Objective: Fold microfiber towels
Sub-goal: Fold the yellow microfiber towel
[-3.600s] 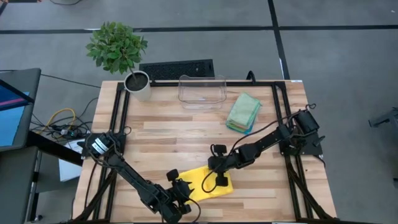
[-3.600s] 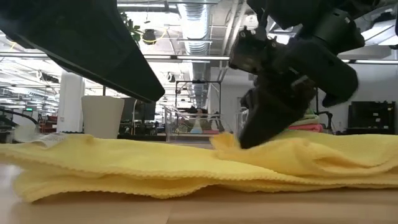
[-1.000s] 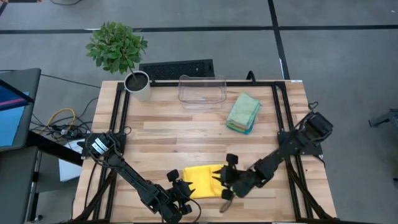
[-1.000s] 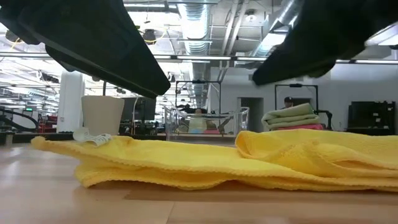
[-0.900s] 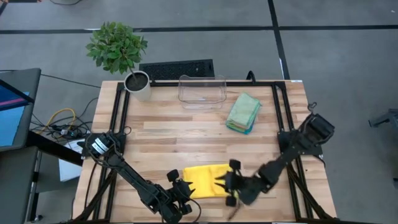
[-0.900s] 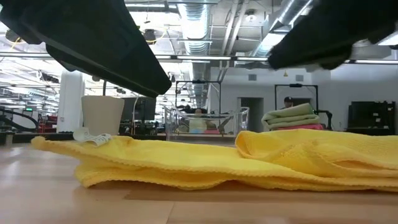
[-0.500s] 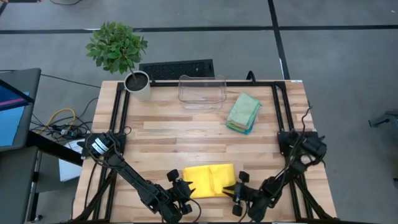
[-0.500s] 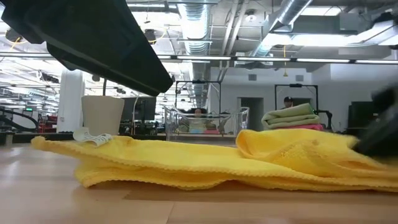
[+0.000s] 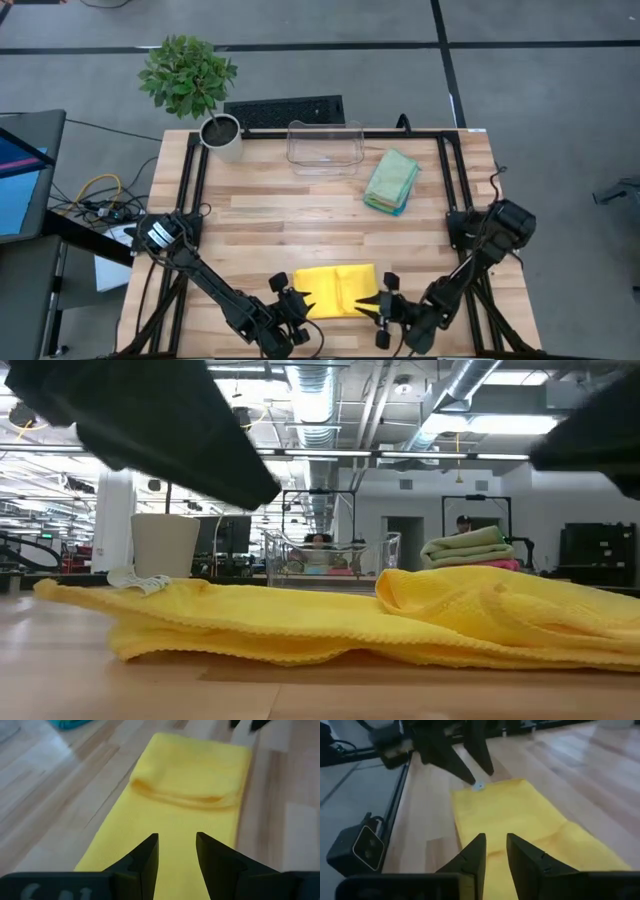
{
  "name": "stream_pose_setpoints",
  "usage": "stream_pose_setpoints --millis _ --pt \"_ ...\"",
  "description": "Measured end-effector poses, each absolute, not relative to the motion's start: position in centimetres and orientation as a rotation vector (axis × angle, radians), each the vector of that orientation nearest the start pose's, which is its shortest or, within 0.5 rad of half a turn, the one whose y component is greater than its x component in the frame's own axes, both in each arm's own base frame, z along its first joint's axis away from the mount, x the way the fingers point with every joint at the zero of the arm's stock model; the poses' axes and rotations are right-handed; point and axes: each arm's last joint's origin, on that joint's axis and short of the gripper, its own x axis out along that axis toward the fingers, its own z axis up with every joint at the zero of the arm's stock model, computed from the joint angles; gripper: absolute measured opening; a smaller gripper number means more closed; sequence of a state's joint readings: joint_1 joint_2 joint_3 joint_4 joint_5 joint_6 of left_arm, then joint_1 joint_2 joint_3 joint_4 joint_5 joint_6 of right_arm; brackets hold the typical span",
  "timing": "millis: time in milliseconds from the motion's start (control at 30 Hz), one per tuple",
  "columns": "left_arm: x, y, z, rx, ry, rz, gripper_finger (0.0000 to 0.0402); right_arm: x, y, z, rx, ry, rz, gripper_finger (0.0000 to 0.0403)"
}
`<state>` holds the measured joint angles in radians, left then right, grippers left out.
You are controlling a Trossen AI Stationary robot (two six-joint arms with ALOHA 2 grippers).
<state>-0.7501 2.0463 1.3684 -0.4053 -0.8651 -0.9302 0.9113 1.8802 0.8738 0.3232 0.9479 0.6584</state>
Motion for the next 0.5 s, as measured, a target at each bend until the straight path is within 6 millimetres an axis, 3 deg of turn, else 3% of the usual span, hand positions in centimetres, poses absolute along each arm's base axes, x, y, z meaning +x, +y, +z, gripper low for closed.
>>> stream_pose_setpoints --millis 267,400,500 --pt "31.9 -28.0 17.9 -0.051 0.573 0.353 0.0125 25.7 25.5 9.0 0.156 0.412 -0.102 0.0102" --pt "31.7 -28.6 19.0 -0.025 0.575 0.356 0.0125 26.1 25.2 6.8 0.178 0.465 -0.080 0.0102" --pt "31.3 -28.9 19.6 -0.015 0.579 0.363 0.0125 26.1 25.3 6.4 0.191 0.473 -0.072 0.0102"
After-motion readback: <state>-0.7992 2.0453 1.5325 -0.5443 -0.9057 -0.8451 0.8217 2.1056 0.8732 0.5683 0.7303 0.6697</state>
